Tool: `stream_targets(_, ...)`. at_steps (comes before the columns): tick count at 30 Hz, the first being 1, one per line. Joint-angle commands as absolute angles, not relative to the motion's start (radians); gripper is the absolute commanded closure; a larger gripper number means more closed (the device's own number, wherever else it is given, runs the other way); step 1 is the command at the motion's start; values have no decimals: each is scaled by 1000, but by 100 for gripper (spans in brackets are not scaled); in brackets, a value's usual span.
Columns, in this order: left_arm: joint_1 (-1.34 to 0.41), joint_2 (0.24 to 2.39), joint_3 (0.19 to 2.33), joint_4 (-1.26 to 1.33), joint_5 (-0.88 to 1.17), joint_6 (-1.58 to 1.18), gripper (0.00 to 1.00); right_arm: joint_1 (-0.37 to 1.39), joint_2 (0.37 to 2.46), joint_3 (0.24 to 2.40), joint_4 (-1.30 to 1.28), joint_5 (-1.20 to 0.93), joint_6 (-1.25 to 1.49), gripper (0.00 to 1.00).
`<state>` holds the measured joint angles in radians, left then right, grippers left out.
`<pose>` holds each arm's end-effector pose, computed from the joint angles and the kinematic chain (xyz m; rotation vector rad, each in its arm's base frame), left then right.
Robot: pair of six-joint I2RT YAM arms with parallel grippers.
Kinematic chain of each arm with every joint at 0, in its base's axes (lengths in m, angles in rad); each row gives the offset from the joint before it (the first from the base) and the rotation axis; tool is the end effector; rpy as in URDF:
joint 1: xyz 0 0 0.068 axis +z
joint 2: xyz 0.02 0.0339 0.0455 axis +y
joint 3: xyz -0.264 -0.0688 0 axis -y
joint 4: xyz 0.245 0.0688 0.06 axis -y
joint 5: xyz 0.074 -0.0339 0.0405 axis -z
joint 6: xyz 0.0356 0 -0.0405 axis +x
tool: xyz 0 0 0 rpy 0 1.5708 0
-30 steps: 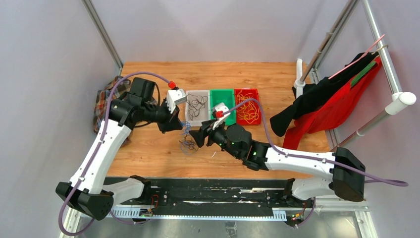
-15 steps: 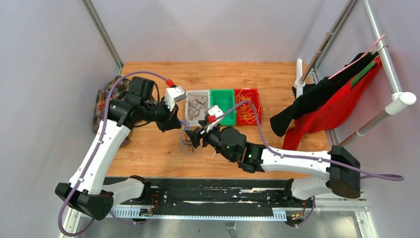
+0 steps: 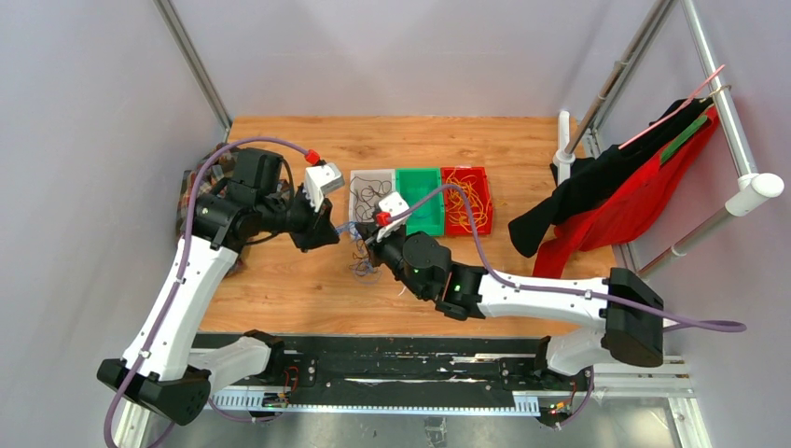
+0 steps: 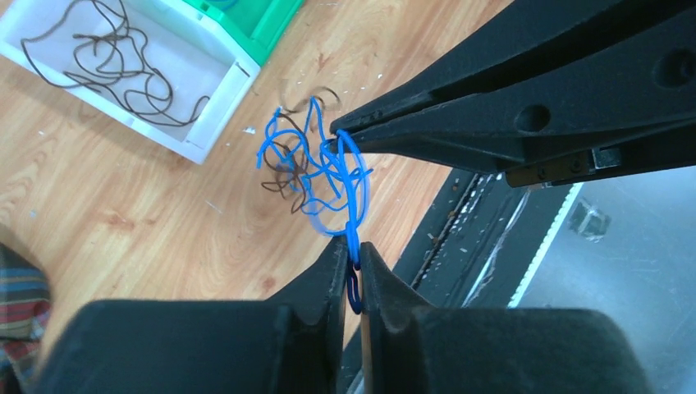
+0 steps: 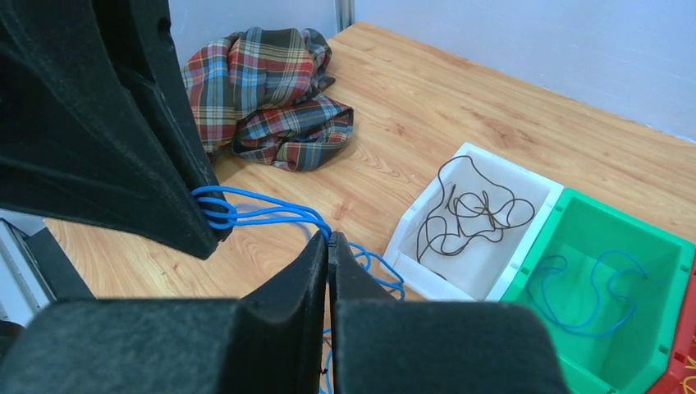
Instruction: Untangle the cables
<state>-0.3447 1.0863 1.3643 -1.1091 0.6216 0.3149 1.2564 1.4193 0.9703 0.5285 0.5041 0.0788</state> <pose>0.1676 -0.0822 0.3960 1.0206 2.0930 -0.7555 0.1189 0.3102 0.3305 -0.4802 1.4646 0.6950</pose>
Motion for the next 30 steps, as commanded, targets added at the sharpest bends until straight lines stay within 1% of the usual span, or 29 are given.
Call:
stream_targets(1, -350, 1078, 1380, -1121, 599, 307, 73, 1249, 1345, 942, 547, 499, 61, 99)
stream_targets(2, -349, 1078, 1386, -1125, 590, 316, 59, 1247, 1330, 936, 537, 477, 69, 99)
stream_targets(3, -350, 1079, 1391, -1128, 582, 334, 49, 1242, 1317, 932, 521, 459, 81, 99)
stream_targets(6, -350, 1073, 1415, -1128, 548, 382, 25, 1213, 1288, 936, 444, 350, 135, 99)
stream_targets(7, -350, 1067, 1424, -1129, 543, 397, 21, 1203, 1279, 938, 415, 315, 151, 99)
stream_targets(10, -350, 1045, 1434, -1127, 575, 458, 18, 1180, 1262, 940, 356, 236, 197, 99)
stream_targets(14, -350, 1021, 1427, -1127, 680, 524, 18, 1159, 1272, 959, 289, 157, 258, 99)
stream_targets(17, -352, 1016, 1415, -1127, 750, 547, 21, 1144, 1293, 980, 264, 107, 308, 99)
stream_targets(22, -383, 1026, 1408, -1127, 793, 548, 34, 1135, 1325, 1007, 269, 43, 343, 100)
stream_targets(26, -386, 1043, 1408, -1127, 745, 542, 51, 1135, 1325, 998, 288, 32, 344, 99)
stream_targets(28, -385, 1037, 1394, -1127, 714, 558, 55, 1135, 1317, 986, 298, 41, 343, 99)
stream_targets(30, -386, 1025, 1369, -1127, 694, 578, 57, 1135, 1309, 975, 312, 46, 340, 99)
